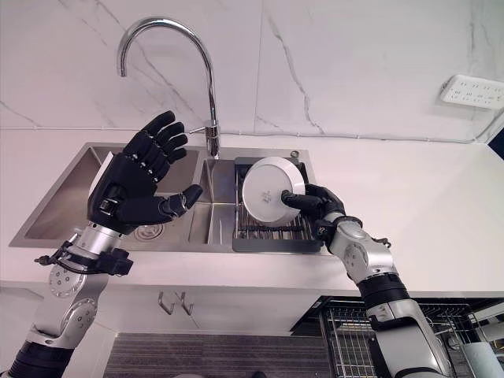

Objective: Place the dishes in the dishwasher.

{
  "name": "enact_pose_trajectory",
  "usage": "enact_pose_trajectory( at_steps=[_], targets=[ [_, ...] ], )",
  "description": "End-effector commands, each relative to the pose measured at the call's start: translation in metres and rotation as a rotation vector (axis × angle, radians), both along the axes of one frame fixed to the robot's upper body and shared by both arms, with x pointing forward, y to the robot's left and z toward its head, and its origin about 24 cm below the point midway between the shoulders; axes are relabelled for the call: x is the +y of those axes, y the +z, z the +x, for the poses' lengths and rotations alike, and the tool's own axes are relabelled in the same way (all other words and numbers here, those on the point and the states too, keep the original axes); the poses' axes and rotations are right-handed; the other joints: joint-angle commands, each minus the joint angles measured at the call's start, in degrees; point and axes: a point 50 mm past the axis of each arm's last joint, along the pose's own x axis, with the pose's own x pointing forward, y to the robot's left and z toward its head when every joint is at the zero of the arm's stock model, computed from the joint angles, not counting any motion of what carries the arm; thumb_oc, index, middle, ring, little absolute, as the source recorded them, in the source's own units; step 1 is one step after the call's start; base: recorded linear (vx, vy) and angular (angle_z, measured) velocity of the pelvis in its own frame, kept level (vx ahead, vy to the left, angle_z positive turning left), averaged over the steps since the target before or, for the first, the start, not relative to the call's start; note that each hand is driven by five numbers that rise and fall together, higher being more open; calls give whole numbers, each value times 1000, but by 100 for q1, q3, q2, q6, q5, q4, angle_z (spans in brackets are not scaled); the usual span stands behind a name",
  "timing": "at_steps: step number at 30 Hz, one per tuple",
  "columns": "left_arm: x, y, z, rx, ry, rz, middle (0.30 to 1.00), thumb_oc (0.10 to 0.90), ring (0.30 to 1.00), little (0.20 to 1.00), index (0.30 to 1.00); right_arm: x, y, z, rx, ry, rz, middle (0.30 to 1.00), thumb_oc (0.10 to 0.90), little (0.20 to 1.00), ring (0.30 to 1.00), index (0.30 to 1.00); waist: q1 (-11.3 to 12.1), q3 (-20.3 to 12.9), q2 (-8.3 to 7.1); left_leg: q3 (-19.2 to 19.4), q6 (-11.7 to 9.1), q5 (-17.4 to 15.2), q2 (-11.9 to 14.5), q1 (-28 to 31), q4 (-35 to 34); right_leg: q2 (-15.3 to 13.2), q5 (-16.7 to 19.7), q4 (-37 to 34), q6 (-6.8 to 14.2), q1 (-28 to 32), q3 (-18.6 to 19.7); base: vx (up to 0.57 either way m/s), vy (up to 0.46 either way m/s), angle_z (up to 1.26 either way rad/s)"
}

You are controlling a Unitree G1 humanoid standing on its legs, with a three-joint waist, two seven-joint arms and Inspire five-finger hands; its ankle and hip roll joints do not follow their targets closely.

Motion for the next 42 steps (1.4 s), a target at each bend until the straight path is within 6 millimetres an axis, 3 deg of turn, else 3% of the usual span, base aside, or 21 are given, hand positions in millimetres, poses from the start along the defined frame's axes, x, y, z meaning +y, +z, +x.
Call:
enact_pose_trajectory(
  at_steps=[1,3,10,11,14,16,17,18,19,21,22,23,25,26,27,32,35,38,42],
  targets=[
    [-3,45,-7,-229,-40,-26,900,800,900,900,900,18,109,11,-537,52,100,300,400,300,300,300,-58,-396,-111,91,-422,-371,534,-41,185,-413,-616,-161,805,590,382,10,-36,0],
    [1,42,-9,-228,-25,-18,900,800,900,900,900,25,119,-11,-672,43,245,300,400,300,300,300,-159,-396,-71,133,-401,-384,552,-33,185,-387,-610,-161,810,570,439,10,-78,2],
    [8,41,-15,-233,19,-6,900,800,900,900,900,19,136,-50,-898,-5,366,300,400,300,300,300,-369,-400,-9,270,-407,-372,645,-6,185,-282,-599,-161,800,515,574,1,-108,-3],
    [12,41,-18,-239,35,-17,900,800,900,900,900,13,143,-66,-987,-35,391,300,400,300,300,300,-441,-396,12,304,-425,-359,686,-6,185,-224,-595,-161,789,482,644,2,-197,-5],
    [15,42,-24,-262,64,-30,900,800,900,900,900,6,149,-89,-1087,-36,411,300,400,300,300,300,-529,-400,43,364,-475,-317,769,-27,185,-136,-594,-161,766,417,746,2,-195,-15],
    [22,49,-40,-366,129,-59,900,800,900,900,900,-1,146,-119,-1168,-26,394,300,400,300,300,300,-619,-310,124,368,-656,-137,928,-209,185,-5,-610,-161,716,264,831,-154,-260,-27],
    [23,49,-43,-378,119,-80,900,800,900,900,900,-9,144,-127,-1188,-105,336,300,400,300,300,300,-710,-288,120,686,-680,-42,954,-122,185,-63,-578,-161,713,212,789,-214,-141,-14],
    [24,48,-43,-384,114,-86,900,800,900,900,900,-13,143,-130,-1200,-145,302,300,400,300,300,300,-756,-272,64,917,-663,40,925,25,185,-135,-545,-161,703,188,787,-128,-6,7],
    [24,47,-45,-394,117,-91,900,800,900,900,900,-18,142,-133,-1208,-168,298,300,400,300,300,300,-782,-219,-71,1071,-616,188,734,323,185,-257,-514,-161,683,194,850,-115,21,29],
    [27,47,-50,-403,135,-96,900,800,900,900,900,-25,138,-137,-1211,-192,301,300,400,300,300,300,-749,-96,-213,787,-508,164,373,423,702,-350,-360,-161,680,143,1030,-192,119,27],
    [30,47,-53,-406,156,-96,900,800,900,900,900,-28,133,-140,-1208,-204,321,300,400,300,300,300,-787,-70,-209,413,-399,-28,86,513,824,-327,-165,-161,720,-68,1195,-231,224,-17],
    [31,48,-53,-404,160,-97,900,800,900,900,900,-28,131,-140,-1204,-211,329,300,400,300,300,300,-838,-91,-153,309,-381,-115,-1,684,541,-283,-81,-161,763,-186,1245,-211,258,-47],
    [31,50,-49,-399,146,-98,900,800,900,900,900,-28,129,-140,-1204,-246,333,300,400,300,300,300,-975,-88,-29,337,-354,-406,29,907,185,-220,39,-161,845,-336,1274,-161,240,-48],
    [29,52,-47,-394,126,-90,900,800,900,900,900,-30,128,-141,-1206,-282,326,300,400,300,300,300,-1077,-93,24,362,-292,-801,56,876,185,-244,159,-161,943,-479,1277,-238,310,16],
    [27,53,-45,-379,101,-76,900,800,900,900,900,-33,126,-144,-1203,-323,319,300,400,300,300,300,-1155,-80,88,195,-222,-979,-32,686,185,-250,302,-161,1096,-686,1374,-246,317,29],
    [26,55,-49,-372,131,-28,900,800,900,900,900,-31,126,-152,-1201,-352,284,300,400,300,300,300,-1205,49,104,57,-80,-907,-183,397,185,-274,511,-161,1188,-960,1527,-195,182,13],
    [28,55,-52,-383,171,-13,900,800,900,900,900,-33,125,-152,-1201,-346,315,300,400,300,300,300,-1120,87,121,138,-25,-850,-112,366,185,-310,472,-161,1158,-694,1441,-188,19,-52],
    [24,59,-51,-420,187,32,900,800,900,900,900,-39,126,-157,-1249,-396,382,300,400,300,300,300,-1001,69,130,278,-1,-790,52,291,185,-643,561,-161,1116,-244,1244,-168,-120,-43],
    [16,61,-44,-387,161,96,900,800,900,900,900,-24,127,-154,-1251,-363,396,300,400,300,300,300,-833,62,87,342,-45,-780,196,293,185,-1243,821,-161,1245,-54,1064,-61,-246,-28]
  ],
)
